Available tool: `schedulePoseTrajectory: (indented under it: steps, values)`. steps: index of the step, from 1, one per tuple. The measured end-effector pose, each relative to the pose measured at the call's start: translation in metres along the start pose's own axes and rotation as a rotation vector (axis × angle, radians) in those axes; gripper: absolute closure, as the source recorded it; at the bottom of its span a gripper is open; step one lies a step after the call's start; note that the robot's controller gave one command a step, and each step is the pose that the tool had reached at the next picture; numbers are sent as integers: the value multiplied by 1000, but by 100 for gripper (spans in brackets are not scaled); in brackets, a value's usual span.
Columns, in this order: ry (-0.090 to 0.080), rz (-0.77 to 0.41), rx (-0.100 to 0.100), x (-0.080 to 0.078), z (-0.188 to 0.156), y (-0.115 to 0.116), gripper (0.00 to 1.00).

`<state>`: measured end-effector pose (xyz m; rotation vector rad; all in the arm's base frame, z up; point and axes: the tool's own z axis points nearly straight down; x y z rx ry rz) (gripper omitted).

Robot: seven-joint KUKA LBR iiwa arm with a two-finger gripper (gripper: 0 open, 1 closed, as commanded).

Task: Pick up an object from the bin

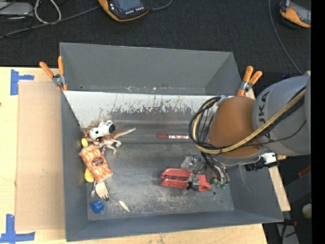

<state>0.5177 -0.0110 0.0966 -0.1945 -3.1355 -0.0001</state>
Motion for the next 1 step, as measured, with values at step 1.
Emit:
schedulePoseTrajectory:
  steps: [1]
  values:
    - [6, 2, 0, 0, -78, -1, 100]
